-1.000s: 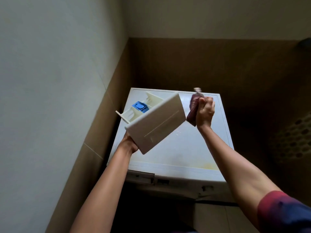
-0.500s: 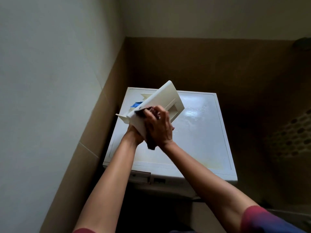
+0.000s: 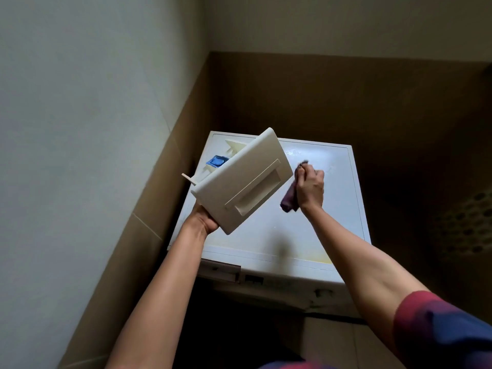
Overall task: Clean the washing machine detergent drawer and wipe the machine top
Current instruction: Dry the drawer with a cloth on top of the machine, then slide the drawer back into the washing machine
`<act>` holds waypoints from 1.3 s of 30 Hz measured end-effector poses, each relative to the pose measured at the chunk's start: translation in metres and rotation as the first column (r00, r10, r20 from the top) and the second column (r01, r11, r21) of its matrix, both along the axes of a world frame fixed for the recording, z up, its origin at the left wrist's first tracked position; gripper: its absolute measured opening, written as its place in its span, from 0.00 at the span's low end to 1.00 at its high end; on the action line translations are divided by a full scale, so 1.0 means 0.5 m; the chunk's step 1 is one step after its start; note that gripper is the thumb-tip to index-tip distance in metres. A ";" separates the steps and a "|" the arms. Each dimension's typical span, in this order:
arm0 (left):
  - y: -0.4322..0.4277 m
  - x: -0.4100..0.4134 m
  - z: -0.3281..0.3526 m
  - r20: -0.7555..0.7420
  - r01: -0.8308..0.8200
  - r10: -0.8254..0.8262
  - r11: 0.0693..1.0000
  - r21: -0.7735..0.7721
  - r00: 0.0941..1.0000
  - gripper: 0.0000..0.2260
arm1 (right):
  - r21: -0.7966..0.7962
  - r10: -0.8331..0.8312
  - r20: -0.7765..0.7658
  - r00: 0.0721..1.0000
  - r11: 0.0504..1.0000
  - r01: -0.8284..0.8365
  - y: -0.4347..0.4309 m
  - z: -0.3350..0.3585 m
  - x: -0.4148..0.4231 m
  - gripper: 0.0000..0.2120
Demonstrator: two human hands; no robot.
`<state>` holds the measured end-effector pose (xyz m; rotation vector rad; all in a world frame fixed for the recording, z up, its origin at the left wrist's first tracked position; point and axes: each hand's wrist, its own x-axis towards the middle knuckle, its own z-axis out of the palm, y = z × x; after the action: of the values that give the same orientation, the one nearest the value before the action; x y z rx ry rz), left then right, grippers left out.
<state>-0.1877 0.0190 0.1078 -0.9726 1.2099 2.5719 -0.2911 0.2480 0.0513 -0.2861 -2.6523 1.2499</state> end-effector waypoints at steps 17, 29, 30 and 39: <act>-0.079 0.094 -0.049 0.040 0.125 -0.120 0.969 -0.213 0.992 0.26 | 0.048 0.361 0.486 0.796 0.898 -0.437 0.090 -0.094 0.063 0.21; -0.131 0.169 -0.016 0.187 0.604 -0.611 0.601 -0.523 0.769 0.11 | -0.697 0.527 0.405 0.747 0.707 -0.121 -0.001 -0.025 0.083 0.32; -0.136 0.181 -0.021 0.193 0.635 -0.647 0.566 -0.525 0.737 0.12 | -0.742 0.608 0.443 0.659 0.661 -0.111 -0.008 -0.022 0.088 0.37; -0.190 0.237 -0.082 0.576 0.747 -0.506 0.585 -0.317 0.642 0.22 | -0.771 0.760 0.439 0.479 0.592 -0.234 -0.069 -0.041 0.220 0.08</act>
<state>-0.0694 -0.0760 0.0668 -0.8683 1.7577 1.3640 -0.1808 0.2133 0.0310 0.0038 -2.9352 2.8186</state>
